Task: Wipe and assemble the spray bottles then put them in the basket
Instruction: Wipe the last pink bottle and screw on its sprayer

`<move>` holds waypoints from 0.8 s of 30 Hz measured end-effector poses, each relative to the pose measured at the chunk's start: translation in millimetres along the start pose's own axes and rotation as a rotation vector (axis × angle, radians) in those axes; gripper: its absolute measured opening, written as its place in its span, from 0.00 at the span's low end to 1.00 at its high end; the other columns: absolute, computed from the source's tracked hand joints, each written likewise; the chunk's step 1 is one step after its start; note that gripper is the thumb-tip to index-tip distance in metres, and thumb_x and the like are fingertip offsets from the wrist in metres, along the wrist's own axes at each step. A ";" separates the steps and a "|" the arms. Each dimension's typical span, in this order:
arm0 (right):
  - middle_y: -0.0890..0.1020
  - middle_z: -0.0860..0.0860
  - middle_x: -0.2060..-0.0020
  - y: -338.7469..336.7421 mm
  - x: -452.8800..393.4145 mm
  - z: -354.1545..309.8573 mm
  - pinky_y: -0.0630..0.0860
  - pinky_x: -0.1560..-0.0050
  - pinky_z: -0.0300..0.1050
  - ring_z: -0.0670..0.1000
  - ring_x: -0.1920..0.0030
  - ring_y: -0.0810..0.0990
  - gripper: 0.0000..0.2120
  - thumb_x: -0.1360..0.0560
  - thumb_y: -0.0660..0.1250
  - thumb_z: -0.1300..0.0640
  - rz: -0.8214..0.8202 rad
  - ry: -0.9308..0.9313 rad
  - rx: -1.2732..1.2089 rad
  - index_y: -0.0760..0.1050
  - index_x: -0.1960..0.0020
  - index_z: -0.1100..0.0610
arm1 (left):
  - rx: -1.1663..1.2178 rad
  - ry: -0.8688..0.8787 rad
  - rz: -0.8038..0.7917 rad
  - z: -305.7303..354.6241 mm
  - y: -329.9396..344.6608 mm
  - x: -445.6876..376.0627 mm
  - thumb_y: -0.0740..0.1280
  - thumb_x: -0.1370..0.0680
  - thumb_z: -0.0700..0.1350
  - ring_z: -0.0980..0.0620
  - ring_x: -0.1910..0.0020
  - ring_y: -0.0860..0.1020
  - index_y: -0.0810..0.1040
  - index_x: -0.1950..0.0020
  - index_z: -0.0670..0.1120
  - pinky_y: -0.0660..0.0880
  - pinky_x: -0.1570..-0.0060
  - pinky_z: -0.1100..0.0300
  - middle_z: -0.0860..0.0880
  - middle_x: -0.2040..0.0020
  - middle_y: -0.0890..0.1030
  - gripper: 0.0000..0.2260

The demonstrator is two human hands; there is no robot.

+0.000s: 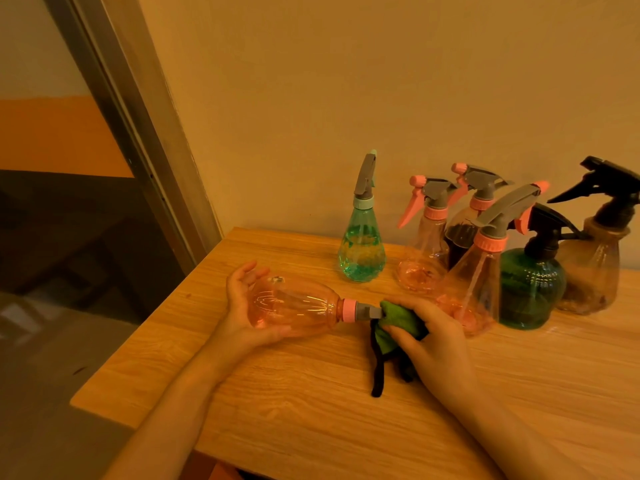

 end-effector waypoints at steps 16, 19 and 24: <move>0.78 0.36 0.51 -8.3 -0.8 -2.4 0.69 0.51 0.24 0.32 0.49 0.75 0.24 0.31 0.73 0.66 0.112 -0.011 -0.071 0.74 0.46 0.40 | -0.021 0.031 0.001 2.4 0.9 2.6 0.79 0.46 0.57 0.60 0.39 0.74 0.68 0.33 0.58 0.76 0.48 0.63 0.58 0.36 0.74 0.43; 0.77 0.36 0.49 -6.2 -1.2 -1.2 0.67 0.49 0.23 0.31 0.47 0.74 0.24 0.32 0.74 0.67 0.097 -0.015 -0.068 0.74 0.44 0.45 | -0.007 0.011 0.011 3.2 1.8 2.7 0.78 0.47 0.63 0.61 0.42 0.75 0.69 0.34 0.58 0.76 0.51 0.64 0.57 0.38 0.74 0.43; 0.76 0.34 0.48 -2.6 -2.1 2.1 0.66 0.47 0.23 0.28 0.46 0.72 0.26 0.33 0.74 0.66 0.062 0.009 -0.030 0.74 0.42 0.44 | 0.019 0.019 0.054 7.1 2.1 3.3 0.76 0.45 0.63 0.61 0.40 0.73 0.66 0.34 0.62 0.75 0.53 0.66 0.61 0.37 0.72 0.42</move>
Point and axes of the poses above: each hand's wrist, its own x-axis away from the middle knuckle, its own y-axis out of the palm, z = x × y, the point moved 5 cm from there along -x, towards the middle knuckle
